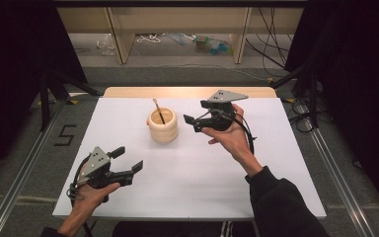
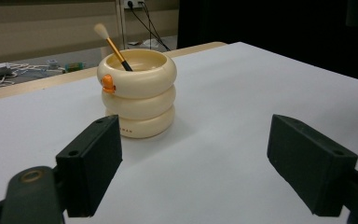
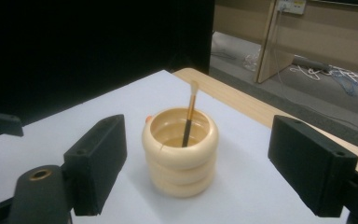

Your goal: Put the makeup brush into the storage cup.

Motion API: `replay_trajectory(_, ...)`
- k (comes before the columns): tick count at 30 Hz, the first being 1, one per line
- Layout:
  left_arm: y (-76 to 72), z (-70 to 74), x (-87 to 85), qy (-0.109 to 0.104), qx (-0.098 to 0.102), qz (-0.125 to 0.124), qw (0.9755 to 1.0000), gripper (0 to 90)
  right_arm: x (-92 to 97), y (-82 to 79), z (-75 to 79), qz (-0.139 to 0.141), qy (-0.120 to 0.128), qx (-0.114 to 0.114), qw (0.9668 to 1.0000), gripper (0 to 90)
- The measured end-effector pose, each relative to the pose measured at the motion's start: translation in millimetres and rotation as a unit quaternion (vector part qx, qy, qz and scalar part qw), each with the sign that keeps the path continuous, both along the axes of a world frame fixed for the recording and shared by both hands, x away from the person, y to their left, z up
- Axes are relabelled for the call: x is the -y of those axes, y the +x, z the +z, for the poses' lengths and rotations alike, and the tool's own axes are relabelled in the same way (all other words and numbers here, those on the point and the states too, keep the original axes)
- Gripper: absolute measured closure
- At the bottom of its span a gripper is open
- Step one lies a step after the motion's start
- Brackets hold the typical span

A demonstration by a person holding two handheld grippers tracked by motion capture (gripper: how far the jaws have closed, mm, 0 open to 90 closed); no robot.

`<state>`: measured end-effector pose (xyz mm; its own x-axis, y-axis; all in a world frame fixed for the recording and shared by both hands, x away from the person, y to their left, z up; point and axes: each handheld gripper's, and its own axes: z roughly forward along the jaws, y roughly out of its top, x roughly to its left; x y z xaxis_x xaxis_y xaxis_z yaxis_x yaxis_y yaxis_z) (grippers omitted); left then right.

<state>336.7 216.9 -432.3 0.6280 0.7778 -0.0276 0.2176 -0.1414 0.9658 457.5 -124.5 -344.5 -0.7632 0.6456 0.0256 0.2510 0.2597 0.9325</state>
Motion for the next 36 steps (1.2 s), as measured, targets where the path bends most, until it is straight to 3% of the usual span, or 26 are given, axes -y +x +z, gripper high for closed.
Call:
replay_trajectory(4,0.9,0.1,-2.1,0.007,0.004,-0.001,1.0,17.1,10.4,-7.6,-3.4,0.0,-0.002,-0.003,1.0,19.1)
replay_trajectory(9,0.5,0.0,-3.5,-0.001,0.0,0.005,1.0,16.8,23.0,-15.2,-8.2,-0.008,0.001,-0.005,1.0,17.1)
replay_trajectory(14,0.9,0.2,-5.0,0.0,0.002,0.004,1.0,16.7,36.1,-21.8,-9.9,-0.012,0.008,-0.002,0.9999,16.7)
replay_trajectory(17,-0.7,0.2,-4.4,-0.011,-0.005,0.011,0.9999,16.5,43.8,-24.6,-11.7,-0.021,0.015,-0.002,0.9997,16.3)
replay_trajectory(22,0.4,0.7,-6.6,-0.004,0.002,0.008,1.0,16.5,55.9,-32.8,-12.2,-0.028,0.028,-0.001,0.9992,16.1)
replay_trajectory(32,-0.2,1.9,-8.1,-0.006,0.001,0.012,0.9999,16.6,70.3,-44.2,-18.1,-0.041,0.022,0.014,0.9988,16.3)
replay_trajectory(36,-0.4,2.0,-8.8,-0.007,0.002,0.012,0.9999,16.5,75.3,-49.6,-23.2,-0.042,0.021,0.01,0.9988,16.2)
